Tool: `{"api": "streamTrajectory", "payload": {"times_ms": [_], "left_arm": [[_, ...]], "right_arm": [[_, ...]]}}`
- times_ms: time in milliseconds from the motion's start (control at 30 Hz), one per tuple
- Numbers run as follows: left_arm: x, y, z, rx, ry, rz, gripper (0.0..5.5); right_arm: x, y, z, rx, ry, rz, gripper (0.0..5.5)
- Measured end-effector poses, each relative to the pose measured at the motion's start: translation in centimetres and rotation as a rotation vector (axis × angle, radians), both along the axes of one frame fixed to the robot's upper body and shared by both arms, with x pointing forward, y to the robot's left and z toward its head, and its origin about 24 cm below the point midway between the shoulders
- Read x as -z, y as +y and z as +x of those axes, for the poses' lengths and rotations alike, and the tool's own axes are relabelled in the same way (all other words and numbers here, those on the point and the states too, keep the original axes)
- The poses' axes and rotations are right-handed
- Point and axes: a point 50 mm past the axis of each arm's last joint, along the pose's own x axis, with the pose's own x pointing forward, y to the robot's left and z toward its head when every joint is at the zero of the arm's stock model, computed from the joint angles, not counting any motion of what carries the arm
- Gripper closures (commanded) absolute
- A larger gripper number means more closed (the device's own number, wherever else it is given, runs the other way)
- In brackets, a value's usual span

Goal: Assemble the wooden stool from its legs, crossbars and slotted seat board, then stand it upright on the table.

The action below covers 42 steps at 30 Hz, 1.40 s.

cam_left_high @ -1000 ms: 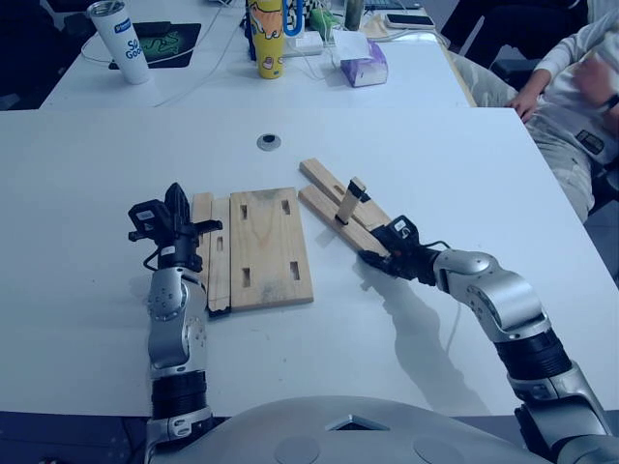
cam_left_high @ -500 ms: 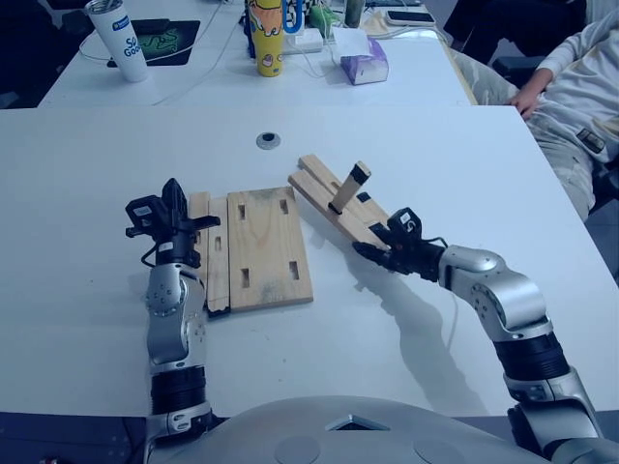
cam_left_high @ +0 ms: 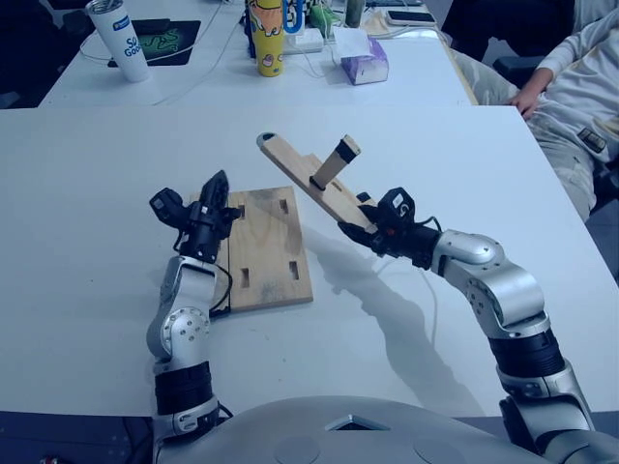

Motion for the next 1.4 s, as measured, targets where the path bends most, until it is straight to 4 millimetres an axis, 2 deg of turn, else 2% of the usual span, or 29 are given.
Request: {"api": "streamTrajectory", "payload": {"times_ms": [100, 333, 633, 767, 967, 1400], "left_arm": [[-0.8, -0.7, -0.4, 0.095, -0.015, -0.115, 3.60], [-1.6, -1.3, -0.8, 0.190, -0.034, -0.229, 2.50], [-1.7, -1.2, -0.8, 0.198, -0.035, -0.243, 1.33], [-1.6, -1.2, -0.7, 0.190, -0.036, -0.253, 0.65], [-1.5, -1.3, -0.6, 0.173, -0.048, -0.273, 0.61], [-1.6, -1.4, -0.4, 0.165, -0.056, -0.287, 2.54]], "right_arm": [[-1.1, 0.6, 0.4, -0.057, -0.079, 0.012, 3.44], [-1.6, 1.2, 0.1, -0.151, -0.143, 0.027, 3.44], [-1.7, 1.2, 0.2, -0.168, -0.186, 0.039, 3.44], [-1.7, 1.3, 0.1, -0.211, -0.192, 0.046, 3.44], [-1.8, 1.3, -0.1, -0.261, -0.187, 0.050, 3.44], [-1.7, 1.2, -0.1, -0.317, -0.167, 0.046, 3.44]]}}
